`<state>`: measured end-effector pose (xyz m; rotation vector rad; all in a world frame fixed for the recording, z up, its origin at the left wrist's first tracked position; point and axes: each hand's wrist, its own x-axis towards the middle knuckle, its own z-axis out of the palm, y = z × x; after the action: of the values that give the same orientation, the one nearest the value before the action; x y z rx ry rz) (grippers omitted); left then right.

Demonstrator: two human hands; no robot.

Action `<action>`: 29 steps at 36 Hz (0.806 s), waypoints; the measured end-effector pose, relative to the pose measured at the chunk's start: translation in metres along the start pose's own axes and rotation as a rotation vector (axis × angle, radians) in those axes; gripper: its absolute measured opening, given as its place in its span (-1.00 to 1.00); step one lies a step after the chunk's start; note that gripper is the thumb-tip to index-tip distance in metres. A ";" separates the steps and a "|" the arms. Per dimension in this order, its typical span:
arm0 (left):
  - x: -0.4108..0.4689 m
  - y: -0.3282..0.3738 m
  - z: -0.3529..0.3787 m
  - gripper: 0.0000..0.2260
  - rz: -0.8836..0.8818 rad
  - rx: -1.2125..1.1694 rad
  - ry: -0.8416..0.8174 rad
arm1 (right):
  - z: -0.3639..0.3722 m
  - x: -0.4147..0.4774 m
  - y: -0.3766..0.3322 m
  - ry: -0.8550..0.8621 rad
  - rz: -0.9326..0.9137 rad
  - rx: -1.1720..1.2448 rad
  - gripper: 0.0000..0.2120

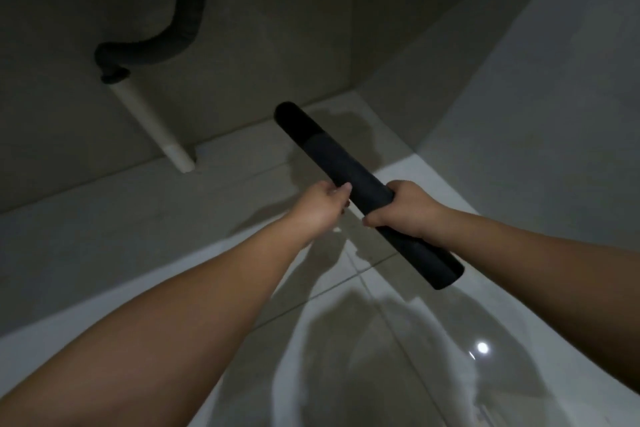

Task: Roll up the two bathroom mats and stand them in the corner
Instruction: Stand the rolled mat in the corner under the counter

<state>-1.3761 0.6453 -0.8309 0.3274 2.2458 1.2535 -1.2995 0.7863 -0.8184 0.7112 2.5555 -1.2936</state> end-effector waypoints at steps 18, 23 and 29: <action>0.078 0.065 0.084 -0.81 -0.166 -0.524 0.204 | -0.063 0.078 0.064 -0.074 -0.157 0.241 -0.34; 0.131 0.047 0.099 -0.88 -0.247 -0.528 0.312 | -0.055 0.085 0.101 0.053 -0.223 0.119 -0.40; 0.185 0.018 0.138 -0.72 -0.262 -0.520 0.349 | -0.050 0.097 0.155 0.192 -0.234 -0.032 -0.64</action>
<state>-1.4516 0.8377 -0.9362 -0.3938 2.0352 1.7785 -1.3047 0.9362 -0.9340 0.5688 2.8807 -1.3040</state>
